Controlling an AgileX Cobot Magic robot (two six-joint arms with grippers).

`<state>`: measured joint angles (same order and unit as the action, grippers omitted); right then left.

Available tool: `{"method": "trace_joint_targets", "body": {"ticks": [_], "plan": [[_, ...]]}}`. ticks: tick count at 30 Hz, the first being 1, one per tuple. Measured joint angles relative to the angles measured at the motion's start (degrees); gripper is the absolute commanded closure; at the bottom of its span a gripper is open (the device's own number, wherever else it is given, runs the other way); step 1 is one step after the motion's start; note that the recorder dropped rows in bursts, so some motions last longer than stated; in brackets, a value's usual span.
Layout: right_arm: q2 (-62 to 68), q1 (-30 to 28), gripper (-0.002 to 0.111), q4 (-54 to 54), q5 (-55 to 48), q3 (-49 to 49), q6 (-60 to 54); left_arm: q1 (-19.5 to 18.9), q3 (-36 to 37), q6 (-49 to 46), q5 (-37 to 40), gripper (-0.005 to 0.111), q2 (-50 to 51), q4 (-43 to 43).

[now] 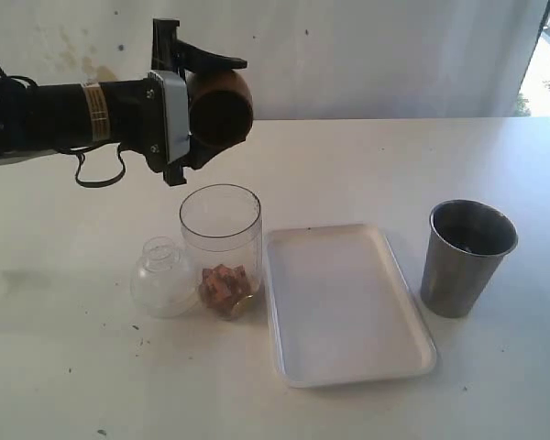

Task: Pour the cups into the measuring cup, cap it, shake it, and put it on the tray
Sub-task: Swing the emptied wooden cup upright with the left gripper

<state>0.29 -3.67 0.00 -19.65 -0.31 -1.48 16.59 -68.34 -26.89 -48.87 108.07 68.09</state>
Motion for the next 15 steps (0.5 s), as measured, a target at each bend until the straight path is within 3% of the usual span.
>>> {"method": "trace_joint_targets", "body": {"ticks": [3,5,11,15], "plan": [[0.0,0.0,0.108,0.0,0.0,0.0,0.0,0.0,0.0,9.3,-0.8,0.107,0.0,-1.4],[0.0,0.0,0.108,0.0,0.0,0.0,0.0,0.0,0.0,17.9,-0.9,0.107,0.0,-6.7],[0.0,0.0,0.108,0.0,0.0,0.0,0.0,0.0,0.0,49.5,-5.2,0.107,-0.5,-37.6],[0.0,0.0,0.108,0.0,0.0,0.0,0.0,0.0,0.0,73.1,-10.1,0.107,-1.6,-45.7]]}}
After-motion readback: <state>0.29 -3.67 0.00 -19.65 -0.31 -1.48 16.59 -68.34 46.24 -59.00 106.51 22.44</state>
